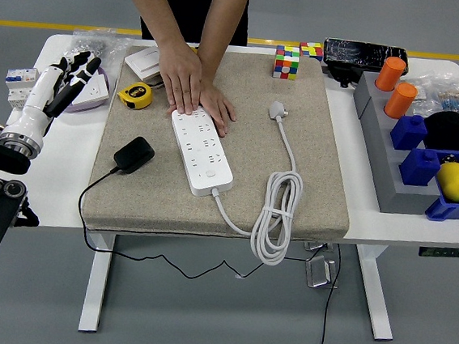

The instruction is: Pick up the plug,place it near the board,insert it into the board,press the button

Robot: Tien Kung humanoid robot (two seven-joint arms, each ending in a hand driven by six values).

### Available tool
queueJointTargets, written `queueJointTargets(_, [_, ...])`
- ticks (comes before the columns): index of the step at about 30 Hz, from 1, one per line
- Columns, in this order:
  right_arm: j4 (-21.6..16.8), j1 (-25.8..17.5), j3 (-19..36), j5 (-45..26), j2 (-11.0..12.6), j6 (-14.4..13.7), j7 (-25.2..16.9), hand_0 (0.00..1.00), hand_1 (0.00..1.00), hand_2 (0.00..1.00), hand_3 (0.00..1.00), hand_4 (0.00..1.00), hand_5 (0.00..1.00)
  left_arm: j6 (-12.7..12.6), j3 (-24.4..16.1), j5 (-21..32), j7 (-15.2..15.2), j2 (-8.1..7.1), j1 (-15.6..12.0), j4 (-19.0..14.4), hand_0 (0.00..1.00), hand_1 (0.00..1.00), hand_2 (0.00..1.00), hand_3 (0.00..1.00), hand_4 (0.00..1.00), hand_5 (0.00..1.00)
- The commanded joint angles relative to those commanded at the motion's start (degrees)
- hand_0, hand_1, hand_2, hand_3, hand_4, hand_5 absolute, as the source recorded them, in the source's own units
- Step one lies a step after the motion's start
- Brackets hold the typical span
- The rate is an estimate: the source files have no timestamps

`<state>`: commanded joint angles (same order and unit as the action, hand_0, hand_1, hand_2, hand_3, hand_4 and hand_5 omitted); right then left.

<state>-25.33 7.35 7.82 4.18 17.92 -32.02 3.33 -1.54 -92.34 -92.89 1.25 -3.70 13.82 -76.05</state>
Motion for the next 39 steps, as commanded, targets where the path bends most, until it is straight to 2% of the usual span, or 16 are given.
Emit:
queueJointTargets(1, [0.0, -0.1, 0.0, 0.0, 0.0, 0.0, 0.0, 0.978, 0.875, 0.814, 0.825, 0.998, 0.998, 0.2, -0.7, 1.7, 0.2, 0.24, -0.4, -0.9, 0.994, 0.998, 0.944, 0.947, 0.998, 0.998])
queueJointTargets(6, [0.2, -0.6, 1.6, 0.8, -0.6, 0.1, 0.0, 0.978, 0.875, 0.814, 0.825, 0.998, 0.998, 0.8, -6.0, 13.4, 0.7, 2.08, -4.1, -6.4, 0.994, 0.998, 0.944, 0.947, 0.998, 0.998])
queueJointTargets(7, [0.2, -0.6, 1.9, 0.9, -0.7, 0.1, 0.0, 0.976, 0.874, 0.814, 0.825, 0.998, 0.998, 0.8, -6.8, 15.5, 0.8, 2.31, -4.7, -7.2, 0.916, 0.935, 0.882, 0.873, 0.998, 0.998])
queueJointTargets(10, [0.2, -0.8, 2.8, 1.4, -1.1, 0.1, 0.0, 0.976, 0.874, 0.814, 0.825, 0.998, 0.998, 0.9, -8.6, 20.8, 0.8, 2.45, -6.7, -9.9, 0.916, 0.935, 0.882, 0.873, 0.998, 0.998])
queueJointTargets(12, [0.2, -0.8, 2.9, 1.6, -1.2, 0.1, 0.0, 0.976, 0.874, 0.814, 0.825, 0.998, 0.998, 1.2, -9.0, 23.2, 0.9, 2.21, -7.6, -10.8, 0.916, 0.935, 0.882, 0.873, 0.998, 0.998])
queueJointTargets(13, [0.2, -0.6, 3.3, 1.7, -1.2, 0.1, 0.0, 0.975, 0.874, 0.814, 0.825, 0.998, 0.998, 1.3, -9.6, 24.6, 0.9, 2.25, -8.8, -11.6, 0.854, 0.850, 0.817, 0.819, 0.998, 0.998])
queueJointTargets(16, [0.0, -0.5, 4.5, 2.4, -1.2, 0.0, 0.0, 0.975, 0.874, 0.814, 0.825, 0.998, 0.998, 1.2, -10.4, 25.8, 0.8, 2.84, -10.8, -13.1, 0.854, 0.850, 0.817, 0.819, 0.998, 0.998])
queueJointTargets(20, [-0.4, -0.7, 6.1, 3.5, -1.3, 0.0, 0.0, 0.974, 0.873, 0.814, 0.825, 0.998, 0.998, 0.1, -11.8, 24.6, 0.5, 3.70, -12.2, -13.9, 0.845, 0.836, 0.807, 0.803, 0.998, 0.998])
queueJointTargets(24, [-0.4, -1.3, 6.8, 3.9, -1.7, -0.1, 0.0, 0.974, 0.873, 0.814, 0.825, 0.998, 0.998, -0.9, -11.8, 19.5, 0.6, 3.59, -13.0, -14.3, 0.845, 0.836, 0.807, 0.803, 0.998, 0.998])
queueJointTargets(25, [-0.4, -1.6, 7.1, 4.0, -1.8, -0.1, -0.1, 0.973, 0.874, 0.815, 0.827, 0.998, 0.998, -1.2, -11.9, 17.2, 0.7, 3.51, -13.3, -14.4, 0.847, 0.873, 0.831, 0.818, 0.998, 0.998])
queueJointTargets(30, [-0.3, -2.4, 7.9, 4.3, -2.4, -0.2, -0.1, 0.973, 0.874, 0.815, 0.827, 0.998, 0.998, -2.0, -12.8, 8.7, 0.9, 3.54, -14.2, -14.7, 0.847, 0.873, 0.831, 0.818, 0.998, 0.998])
queueJointTargets(31, [-0.3, -2.5, 8.0, 4.4, -2.5, -0.2, -0.1, 0.972, 0.875, 0.816, 0.832, 0.998, 0.998, -2.2, -12.9, 7.7, 0.9, 3.48, -14.3, -14.7, 0.868, 0.906, 0.863, 0.849, 0.998, 0.985])
queueJointTargets(36, [-0.8, -3.0, 8.0, 4.9, -2.5, -0.4, -0.2, 0.972, 0.875, 0.816, 0.832, 0.998, 0.998, -2.4, -13.4, 3.9, 1.0, 3.48, -14.6, -14.8, 0.868, 0.906, 0.863, 0.849, 0.998, 0.985])
queueJointTargets(37, [-0.9, -3.0, 7.9, 4.9, -2.4, -0.4, -0.2, 0.970, 0.875, 0.818, 0.833, 0.998, 0.998, -2.4, -13.5, 3.7, 1.0, 3.51, -14.7, -14.8, 0.866, 0.907, 0.863, 0.851, 0.998, 0.928])
queueJointTargets(39, [-0.9, -3.0, 7.6, 4.6, -2.2, -0.5, -0.3, 0.970, 0.875, 0.818, 0.833, 0.998, 0.998, -2.4, -13.7, 3.1, 1.0, 3.57, -14.6, -14.9, 0.866, 0.907, 0.863, 0.851, 0.998, 0.928])
